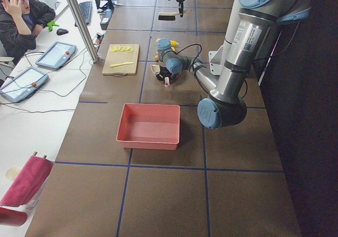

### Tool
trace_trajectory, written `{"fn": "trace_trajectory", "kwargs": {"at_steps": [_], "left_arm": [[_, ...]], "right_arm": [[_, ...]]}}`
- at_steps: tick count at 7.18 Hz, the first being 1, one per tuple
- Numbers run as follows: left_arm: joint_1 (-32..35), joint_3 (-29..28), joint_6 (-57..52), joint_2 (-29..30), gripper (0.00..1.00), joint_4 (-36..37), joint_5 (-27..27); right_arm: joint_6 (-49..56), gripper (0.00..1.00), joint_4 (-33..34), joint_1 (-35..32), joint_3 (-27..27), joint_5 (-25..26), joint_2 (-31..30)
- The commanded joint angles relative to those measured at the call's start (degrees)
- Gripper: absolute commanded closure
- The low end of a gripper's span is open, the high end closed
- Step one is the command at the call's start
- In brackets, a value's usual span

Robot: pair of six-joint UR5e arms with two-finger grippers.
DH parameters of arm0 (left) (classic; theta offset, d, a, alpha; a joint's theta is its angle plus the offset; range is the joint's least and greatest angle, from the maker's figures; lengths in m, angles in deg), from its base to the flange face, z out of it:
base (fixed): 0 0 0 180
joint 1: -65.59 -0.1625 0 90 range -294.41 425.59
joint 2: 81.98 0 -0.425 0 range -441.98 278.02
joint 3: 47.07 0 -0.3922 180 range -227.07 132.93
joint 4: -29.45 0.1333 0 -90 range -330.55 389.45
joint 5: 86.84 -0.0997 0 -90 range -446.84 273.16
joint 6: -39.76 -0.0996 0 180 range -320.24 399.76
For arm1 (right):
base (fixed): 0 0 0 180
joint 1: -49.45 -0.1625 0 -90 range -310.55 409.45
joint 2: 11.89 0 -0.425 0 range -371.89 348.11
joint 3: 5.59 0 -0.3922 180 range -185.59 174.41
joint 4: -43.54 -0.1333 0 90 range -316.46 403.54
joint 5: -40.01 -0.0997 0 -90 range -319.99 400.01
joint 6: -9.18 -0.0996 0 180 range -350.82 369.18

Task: Sweep and dump trash into bin
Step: 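Move the brush with the right gripper toward the corn and pepper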

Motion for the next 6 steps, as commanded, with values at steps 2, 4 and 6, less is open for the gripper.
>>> {"fn": "trace_trajectory", "kwargs": {"at_steps": [2, 4, 6], "left_arm": [[0.5, 0.6, -0.3, 0.1, 1.00, 0.0, 0.0], [0.5, 0.6, 0.0, 0.2, 0.99, 0.0, 0.0], [0.4, 0.6, 0.1, 0.3, 0.99, 0.0, 0.0]], "right_arm": [[0.0, 1.00, 15.7, 2.9, 0.1, 1.4, 10.5], [0.2, 1.00, 27.0, 7.5, 0.0, 6.5, 17.9], [0.1, 1.00, 38.1, 11.9, -0.3, 11.7, 25.9]]}}
